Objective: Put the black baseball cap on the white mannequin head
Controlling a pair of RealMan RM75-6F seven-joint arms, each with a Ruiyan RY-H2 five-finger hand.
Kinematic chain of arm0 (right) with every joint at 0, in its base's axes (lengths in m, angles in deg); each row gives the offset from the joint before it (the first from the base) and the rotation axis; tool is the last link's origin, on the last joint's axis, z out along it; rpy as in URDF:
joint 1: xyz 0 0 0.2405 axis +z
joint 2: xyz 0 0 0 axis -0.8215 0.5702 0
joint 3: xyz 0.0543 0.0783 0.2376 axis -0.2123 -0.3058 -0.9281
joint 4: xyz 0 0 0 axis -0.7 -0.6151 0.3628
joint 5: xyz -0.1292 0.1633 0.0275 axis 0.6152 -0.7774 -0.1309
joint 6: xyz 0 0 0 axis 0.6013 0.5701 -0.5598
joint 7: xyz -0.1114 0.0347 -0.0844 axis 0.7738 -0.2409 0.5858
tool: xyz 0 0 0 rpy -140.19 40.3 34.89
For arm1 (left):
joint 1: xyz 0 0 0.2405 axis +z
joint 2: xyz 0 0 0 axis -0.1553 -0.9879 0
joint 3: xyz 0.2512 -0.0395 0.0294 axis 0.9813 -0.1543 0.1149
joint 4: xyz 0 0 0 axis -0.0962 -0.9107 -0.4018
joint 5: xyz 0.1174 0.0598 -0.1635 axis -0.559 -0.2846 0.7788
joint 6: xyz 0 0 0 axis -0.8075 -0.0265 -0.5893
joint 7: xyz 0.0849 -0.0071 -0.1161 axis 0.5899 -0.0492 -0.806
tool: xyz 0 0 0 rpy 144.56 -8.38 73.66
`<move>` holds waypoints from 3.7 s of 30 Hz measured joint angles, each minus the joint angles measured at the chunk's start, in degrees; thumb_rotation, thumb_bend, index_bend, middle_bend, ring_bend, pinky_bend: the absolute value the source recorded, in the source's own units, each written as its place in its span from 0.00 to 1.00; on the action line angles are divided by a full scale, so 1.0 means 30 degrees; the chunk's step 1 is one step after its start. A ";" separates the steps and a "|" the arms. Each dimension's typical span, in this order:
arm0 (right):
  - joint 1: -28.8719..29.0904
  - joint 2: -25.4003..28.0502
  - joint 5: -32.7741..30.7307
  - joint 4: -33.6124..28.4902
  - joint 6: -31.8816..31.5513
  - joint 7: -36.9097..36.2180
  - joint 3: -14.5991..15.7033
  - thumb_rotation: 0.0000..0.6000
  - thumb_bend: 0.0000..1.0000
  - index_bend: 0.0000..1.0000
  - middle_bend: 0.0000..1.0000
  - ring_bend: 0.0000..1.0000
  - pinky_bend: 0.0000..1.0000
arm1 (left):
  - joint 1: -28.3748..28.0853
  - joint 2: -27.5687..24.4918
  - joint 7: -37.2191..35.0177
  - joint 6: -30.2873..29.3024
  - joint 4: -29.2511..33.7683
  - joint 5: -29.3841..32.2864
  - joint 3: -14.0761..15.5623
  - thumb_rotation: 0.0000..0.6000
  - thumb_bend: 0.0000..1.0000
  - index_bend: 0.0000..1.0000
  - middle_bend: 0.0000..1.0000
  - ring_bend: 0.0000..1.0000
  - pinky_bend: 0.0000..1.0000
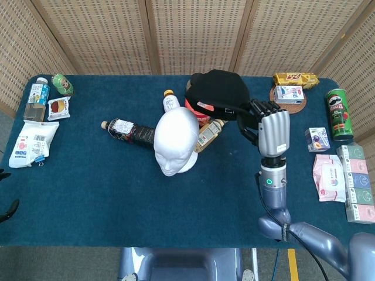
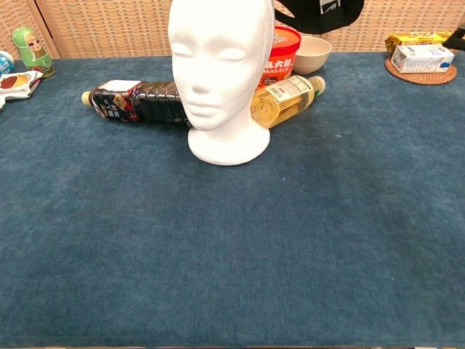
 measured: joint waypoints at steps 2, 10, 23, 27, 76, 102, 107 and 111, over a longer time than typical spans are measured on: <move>0.0415 -0.0208 -0.0010 0.0389 0.0183 0.0055 -0.0118 1.00 0.64 0.81 0.65 0.69 0.64 | 0.0003 0.0118 -0.0166 0.0173 -0.0258 0.0163 0.0007 0.90 0.29 0.22 0.20 0.17 0.24; 0.1851 -0.1171 -0.0012 0.1960 0.0617 0.0116 -0.0278 1.00 0.64 0.81 0.65 0.69 0.64 | -0.0121 0.0644 -0.0709 0.0979 -0.1270 0.0677 0.0035 0.90 0.29 0.22 0.20 0.17 0.24; 0.2497 -0.1721 0.0928 0.2086 0.0359 -0.0060 0.0899 1.00 0.64 0.81 0.65 0.70 0.64 | -0.0278 0.1057 -0.0881 0.1549 -0.1897 0.1071 -0.0041 0.89 0.29 0.22 0.20 0.17 0.24; 0.2478 -0.1588 0.1402 0.1475 0.0113 0.0140 0.1260 1.00 0.64 0.81 0.66 0.70 0.64 | -0.0301 0.1155 -0.0843 0.1650 -0.1970 0.1150 -0.0056 0.90 0.29 0.22 0.20 0.17 0.24; 0.1674 -0.0877 0.4862 -0.3010 0.1570 0.4764 0.5243 1.00 0.63 0.81 0.66 0.70 0.64 | -0.0446 0.2020 -0.1805 0.2868 -0.3475 0.1804 -0.0043 0.90 0.29 0.22 0.20 0.17 0.24; 0.1206 0.0138 0.4350 -0.4239 0.3717 0.5484 0.5923 1.00 0.37 0.21 0.29 0.29 0.31 | -0.0190 0.2214 -0.2596 0.2682 -0.4172 0.1796 -0.0033 0.90 0.29 0.22 0.20 0.17 0.24; 0.0980 0.0586 0.4208 -0.4811 0.3884 0.5696 0.5942 1.00 0.36 0.08 0.20 0.18 0.23 | -0.0172 0.2218 -0.2527 0.2631 -0.4100 0.1723 -0.0015 0.90 0.29 0.22 0.20 0.17 0.24; 0.0779 0.0895 0.4274 -0.5213 0.3901 0.5810 0.6035 1.00 0.35 0.03 0.16 0.15 0.20 | -0.0199 0.2180 -0.2430 0.2586 -0.3978 0.1621 -0.0021 0.90 0.29 0.22 0.20 0.17 0.24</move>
